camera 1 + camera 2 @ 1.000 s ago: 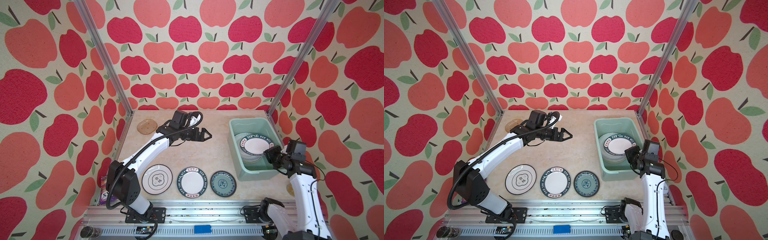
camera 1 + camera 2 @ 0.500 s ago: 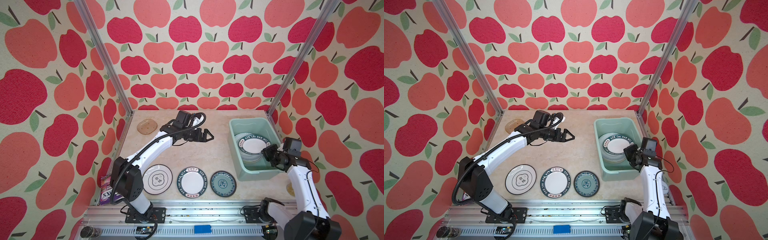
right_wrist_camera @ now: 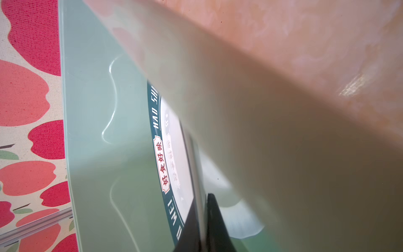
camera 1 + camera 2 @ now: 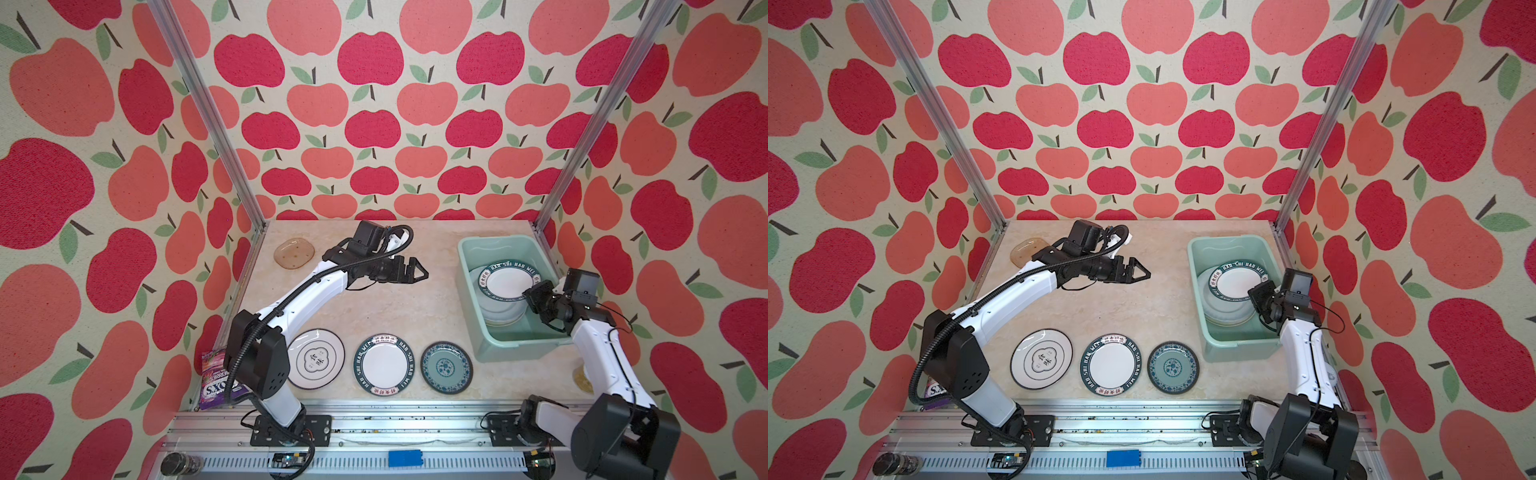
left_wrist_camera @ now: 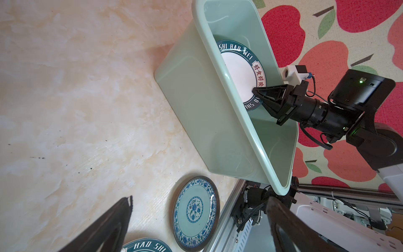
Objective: Place the plates into the plastic bin on the countertop
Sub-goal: Place the plate in the plastic bin.
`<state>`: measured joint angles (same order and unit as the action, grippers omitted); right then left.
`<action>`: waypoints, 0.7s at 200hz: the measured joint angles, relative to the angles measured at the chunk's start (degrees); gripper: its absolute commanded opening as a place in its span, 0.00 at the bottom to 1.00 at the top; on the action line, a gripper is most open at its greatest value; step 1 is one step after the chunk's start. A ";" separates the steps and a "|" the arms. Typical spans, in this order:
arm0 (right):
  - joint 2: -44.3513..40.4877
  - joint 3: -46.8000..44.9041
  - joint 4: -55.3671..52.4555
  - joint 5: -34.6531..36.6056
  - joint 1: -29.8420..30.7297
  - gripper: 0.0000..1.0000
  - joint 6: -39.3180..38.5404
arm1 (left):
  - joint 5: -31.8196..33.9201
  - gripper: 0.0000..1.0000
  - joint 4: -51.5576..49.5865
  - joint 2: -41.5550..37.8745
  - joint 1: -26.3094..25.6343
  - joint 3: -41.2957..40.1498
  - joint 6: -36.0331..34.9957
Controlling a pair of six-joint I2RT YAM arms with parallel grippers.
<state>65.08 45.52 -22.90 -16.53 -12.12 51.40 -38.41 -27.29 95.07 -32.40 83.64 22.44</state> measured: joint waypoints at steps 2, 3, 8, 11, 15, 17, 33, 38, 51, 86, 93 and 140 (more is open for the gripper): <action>0.07 0.00 0.02 0.07 0.00 0.00 -0.04 | 0.00 0.99 0.00 0.00 0.00 0.00 0.00; 0.07 0.00 0.04 0.09 0.00 0.00 -0.07 | 0.00 0.99 0.00 0.00 0.00 0.00 0.00; 0.15 0.00 0.11 0.17 0.00 0.00 -0.22 | 0.00 0.99 0.02 0.02 0.00 0.00 0.00; 0.20 0.00 0.13 0.28 0.02 0.00 -0.28 | 0.00 0.99 0.00 0.09 0.00 0.02 0.00; 0.20 0.00 0.15 0.37 0.09 0.00 -0.39 | 0.00 0.99 -0.02 0.15 0.00 0.09 0.00; 0.20 0.00 0.15 0.39 0.11 0.00 -0.42 | 0.00 0.99 -0.04 0.22 0.00 0.13 0.00; 0.26 -0.02 0.13 0.98 0.57 0.00 -0.94 | 0.00 0.99 -0.02 0.66 0.00 0.33 0.00; 0.31 0.00 0.15 1.20 0.87 0.00 -1.18 | 0.00 0.99 -0.07 0.76 0.00 0.33 0.02; 0.48 0.00 0.37 1.88 1.73 0.00 -2.19 | 0.00 0.99 -0.13 0.96 -0.02 0.33 0.00; 1.22 0.09 -1.29 0.90 5.53 0.02 -3.82 | 0.00 0.99 -0.15 1.07 -0.11 0.33 0.00; 1.68 -0.13 -2.60 0.70 5.90 0.02 -3.89 | 0.00 0.99 -0.15 1.07 -0.11 0.33 0.00; 2.45 -0.52 -3.80 1.14 6.38 0.02 -5.09 | 0.00 0.99 -0.17 1.07 -0.11 0.33 0.00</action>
<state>67.53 44.99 -26.70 -15.40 -5.74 46.30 -38.41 -27.46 96.14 -32.51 83.96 22.44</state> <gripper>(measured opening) 0.079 0.992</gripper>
